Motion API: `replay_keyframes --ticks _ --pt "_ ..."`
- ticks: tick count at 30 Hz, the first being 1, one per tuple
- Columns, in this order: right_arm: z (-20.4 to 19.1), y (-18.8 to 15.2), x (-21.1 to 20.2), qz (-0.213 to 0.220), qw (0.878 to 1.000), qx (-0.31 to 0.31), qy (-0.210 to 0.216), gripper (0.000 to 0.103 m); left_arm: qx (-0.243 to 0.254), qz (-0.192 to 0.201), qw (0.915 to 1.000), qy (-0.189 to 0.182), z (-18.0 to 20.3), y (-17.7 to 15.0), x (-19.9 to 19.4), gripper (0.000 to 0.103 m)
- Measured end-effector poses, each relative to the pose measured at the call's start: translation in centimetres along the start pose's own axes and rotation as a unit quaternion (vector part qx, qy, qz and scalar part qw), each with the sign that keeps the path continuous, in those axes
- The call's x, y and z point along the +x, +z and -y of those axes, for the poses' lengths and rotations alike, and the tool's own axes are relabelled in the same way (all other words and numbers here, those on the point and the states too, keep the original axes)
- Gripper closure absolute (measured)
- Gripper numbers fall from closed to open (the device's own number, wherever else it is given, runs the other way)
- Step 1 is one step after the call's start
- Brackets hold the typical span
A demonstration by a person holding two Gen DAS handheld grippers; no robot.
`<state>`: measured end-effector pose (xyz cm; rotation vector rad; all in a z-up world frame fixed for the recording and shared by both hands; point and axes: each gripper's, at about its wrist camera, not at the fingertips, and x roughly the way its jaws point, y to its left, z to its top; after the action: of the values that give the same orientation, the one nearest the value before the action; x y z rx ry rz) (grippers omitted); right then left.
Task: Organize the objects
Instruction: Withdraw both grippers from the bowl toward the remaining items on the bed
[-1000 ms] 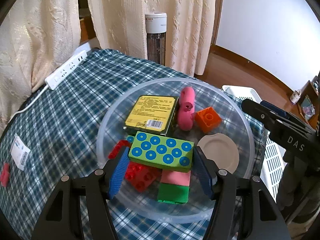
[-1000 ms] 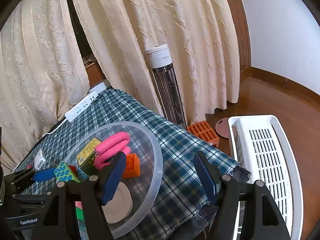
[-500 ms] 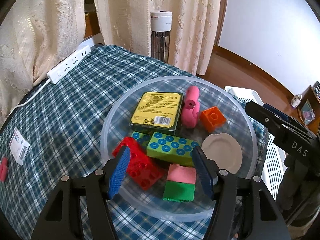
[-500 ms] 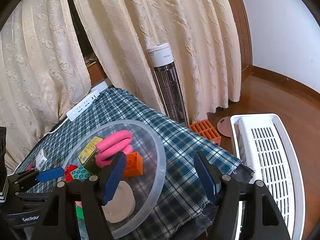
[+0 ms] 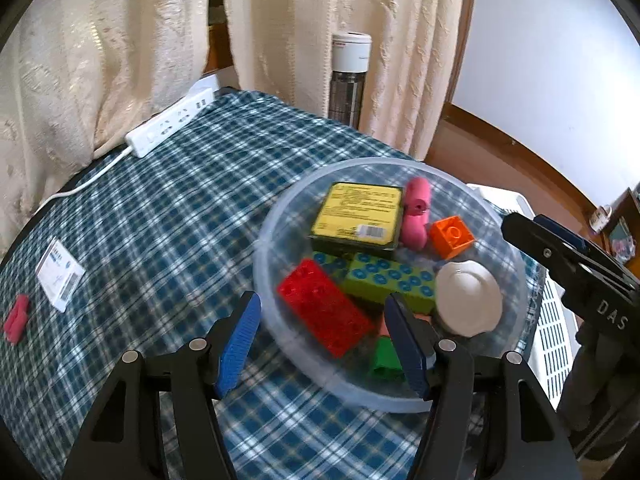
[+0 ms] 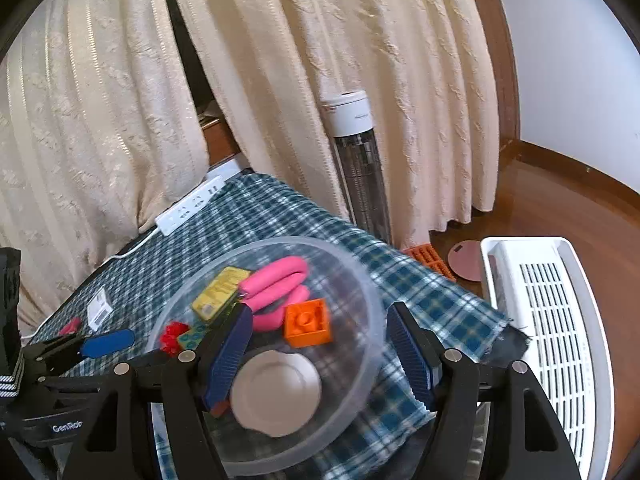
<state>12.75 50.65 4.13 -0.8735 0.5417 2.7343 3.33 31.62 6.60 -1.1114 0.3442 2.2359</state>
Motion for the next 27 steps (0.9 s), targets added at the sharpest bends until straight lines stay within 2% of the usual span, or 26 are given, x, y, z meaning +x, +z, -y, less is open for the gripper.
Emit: replay_keyframes --ticks 7,12,16,27 --pt "-2.1 -0.4 0.0 -0.005 1.0 -0.012 0.02 0.029 -0.023 0.004 0.9995 0.019 -2.9 -0.6 -0.8 0.036" --pt "-3.7 -0.6 0.0 -0.009 0.999 -0.019 0.035 0.023 -0.039 0.007 0.9985 0.037 -5.1 -1.4 -1.4 0.035" --pt "-5.0 -0.9 0.1 -0.015 0.998 -0.029 0.046 0.022 -0.053 0.011 0.9973 0.049 -7.0 -2.0 -1.9 0.035" --pt "-9.3 -1.9 0.7 -0.034 0.995 -0.056 0.078 0.022 -0.106 0.013 0.9897 0.096 -14.1 -4.3 -3.2 0.035"
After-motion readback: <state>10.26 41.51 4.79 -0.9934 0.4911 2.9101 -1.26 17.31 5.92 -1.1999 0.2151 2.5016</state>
